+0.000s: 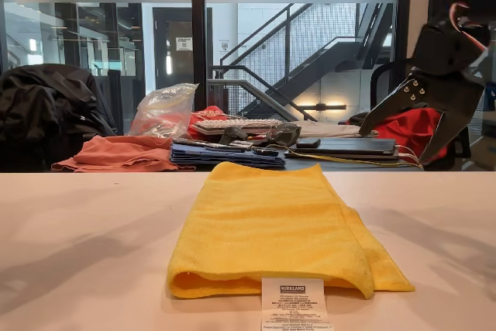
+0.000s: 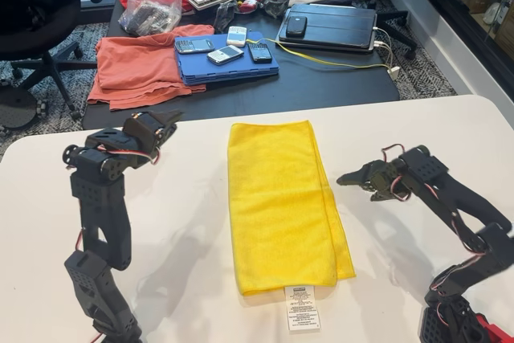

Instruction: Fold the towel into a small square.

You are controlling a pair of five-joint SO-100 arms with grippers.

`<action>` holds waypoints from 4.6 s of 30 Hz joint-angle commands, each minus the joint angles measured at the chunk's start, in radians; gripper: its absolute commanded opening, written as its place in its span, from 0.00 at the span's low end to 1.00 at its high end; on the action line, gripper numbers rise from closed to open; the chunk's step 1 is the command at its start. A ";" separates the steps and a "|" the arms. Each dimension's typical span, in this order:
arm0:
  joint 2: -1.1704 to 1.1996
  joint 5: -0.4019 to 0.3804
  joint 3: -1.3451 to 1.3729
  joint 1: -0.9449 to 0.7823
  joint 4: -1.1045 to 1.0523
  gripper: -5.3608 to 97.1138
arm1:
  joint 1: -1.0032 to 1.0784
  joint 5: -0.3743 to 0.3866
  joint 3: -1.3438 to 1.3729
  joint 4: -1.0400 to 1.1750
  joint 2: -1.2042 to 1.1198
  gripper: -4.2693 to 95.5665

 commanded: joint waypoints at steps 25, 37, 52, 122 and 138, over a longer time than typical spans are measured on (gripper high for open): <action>-0.304 0.207 0.348 -0.503 -0.163 0.41 | -0.025 0.002 -0.006 0.000 0.012 0.17; -0.288 0.195 0.480 -0.508 -0.419 0.04 | -0.025 0.002 -0.008 -0.002 0.012 0.16; 0.143 0.190 0.356 -0.916 -0.103 0.05 | -0.147 0.003 -0.006 -0.003 0.012 0.16; -0.238 0.137 0.057 -0.046 -0.503 0.23 | -0.132 -0.012 -0.005 -0.002 0.012 0.16; -0.069 0.147 -0.069 -0.017 -0.268 0.45 | -0.066 -0.002 -0.003 0.000 0.009 0.16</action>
